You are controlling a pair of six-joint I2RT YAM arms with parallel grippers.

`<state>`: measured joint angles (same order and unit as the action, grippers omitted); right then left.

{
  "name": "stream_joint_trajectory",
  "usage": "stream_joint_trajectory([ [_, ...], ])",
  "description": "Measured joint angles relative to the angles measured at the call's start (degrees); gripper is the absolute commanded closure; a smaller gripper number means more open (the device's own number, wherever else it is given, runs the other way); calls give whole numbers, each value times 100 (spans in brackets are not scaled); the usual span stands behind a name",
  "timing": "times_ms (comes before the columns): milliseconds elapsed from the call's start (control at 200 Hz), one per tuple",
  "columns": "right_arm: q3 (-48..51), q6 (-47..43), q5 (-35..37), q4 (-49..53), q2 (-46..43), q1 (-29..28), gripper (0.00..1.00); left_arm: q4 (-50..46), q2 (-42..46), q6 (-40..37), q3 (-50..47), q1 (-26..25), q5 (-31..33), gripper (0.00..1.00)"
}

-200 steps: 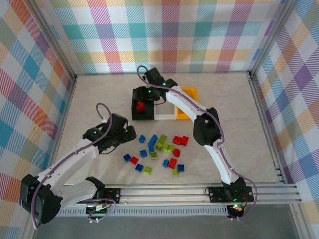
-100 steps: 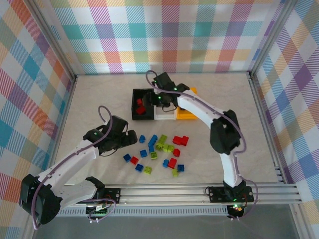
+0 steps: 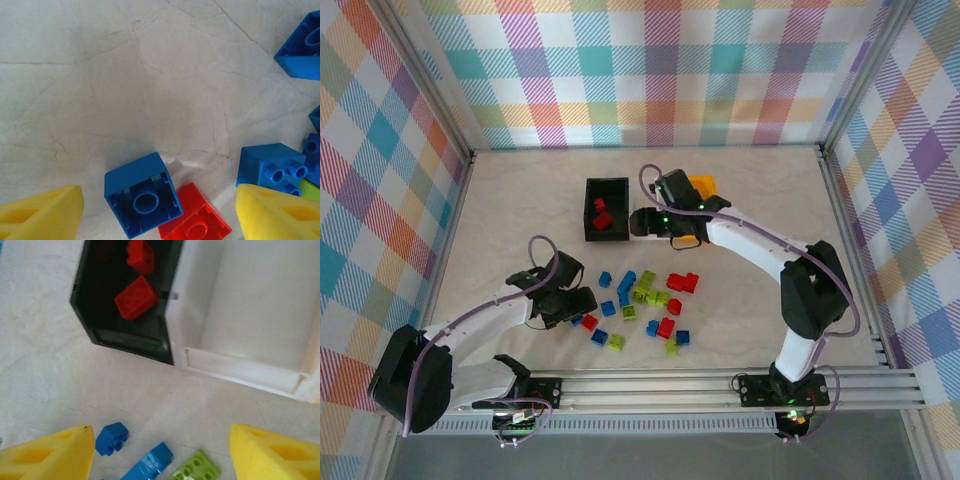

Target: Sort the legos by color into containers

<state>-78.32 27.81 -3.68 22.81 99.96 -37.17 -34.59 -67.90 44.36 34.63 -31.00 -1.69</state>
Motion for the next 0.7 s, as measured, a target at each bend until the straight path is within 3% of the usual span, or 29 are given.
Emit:
stream_joint_trajectory([
  [75, 188, 9, 0, -26, -129, 92, 29, 44, -175, -17, 28, 0, 4, 29],
  [325, 415, 44, 4, -221, -457, 275, 29, -46, -660, -66, 310, 0, 87, 33],
  [470, 522, 48, 0, -310, -496, 286, 29, -138, -763, -166, 308, 0, 111, 43],
  [700, 566, 131, 2, -356, -496, 306, 29, -127, -796, -166, 249, 0, 79, 66],
])
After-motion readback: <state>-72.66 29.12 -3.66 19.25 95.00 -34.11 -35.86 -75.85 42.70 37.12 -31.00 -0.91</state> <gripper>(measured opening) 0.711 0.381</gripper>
